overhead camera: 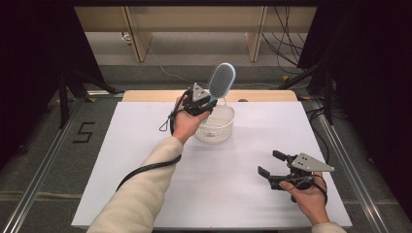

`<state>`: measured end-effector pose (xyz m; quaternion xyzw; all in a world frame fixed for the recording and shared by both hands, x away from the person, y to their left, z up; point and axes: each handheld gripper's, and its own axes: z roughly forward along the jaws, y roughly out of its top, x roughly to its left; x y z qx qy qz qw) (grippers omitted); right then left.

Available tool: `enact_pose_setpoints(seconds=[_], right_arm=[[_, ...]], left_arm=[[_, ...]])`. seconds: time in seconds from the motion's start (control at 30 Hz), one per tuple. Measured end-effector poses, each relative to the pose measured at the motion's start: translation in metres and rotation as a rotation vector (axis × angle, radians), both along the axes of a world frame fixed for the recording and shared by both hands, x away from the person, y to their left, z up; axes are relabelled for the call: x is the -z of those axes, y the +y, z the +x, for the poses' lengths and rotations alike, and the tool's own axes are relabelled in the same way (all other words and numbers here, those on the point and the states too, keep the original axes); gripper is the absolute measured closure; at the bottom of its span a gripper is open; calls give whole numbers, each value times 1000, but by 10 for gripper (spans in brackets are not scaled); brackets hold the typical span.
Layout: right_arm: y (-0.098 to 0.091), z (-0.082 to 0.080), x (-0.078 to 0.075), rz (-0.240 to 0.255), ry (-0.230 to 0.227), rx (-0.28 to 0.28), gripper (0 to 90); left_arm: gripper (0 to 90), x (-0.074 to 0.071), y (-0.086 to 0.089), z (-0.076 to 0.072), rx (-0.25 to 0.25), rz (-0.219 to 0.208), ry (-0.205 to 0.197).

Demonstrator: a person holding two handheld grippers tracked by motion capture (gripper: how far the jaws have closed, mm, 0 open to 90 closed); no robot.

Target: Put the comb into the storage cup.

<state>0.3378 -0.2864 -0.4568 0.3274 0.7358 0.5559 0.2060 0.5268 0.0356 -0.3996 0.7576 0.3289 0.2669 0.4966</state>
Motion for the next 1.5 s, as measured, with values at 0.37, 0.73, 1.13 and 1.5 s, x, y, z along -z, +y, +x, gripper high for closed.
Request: enact_pose_setpoints(seconds=[0.37, 0.73, 1.13, 1.5], right_arm=[[0, 0, 0, 0, 0, 0, 162], [0, 0, 0, -1, 0, -1, 162], [0, 0, 0, -1, 0, -1, 162], [0, 0, 0, -2, 1, 0, 162]], left_arm=[[699, 3, 0, 0, 2, -1, 4], [699, 5, -2, 0, 7, -6, 7], [699, 9, -4, -1, 16, -7, 9], [699, 12, -6, -2, 25, -3, 13]])
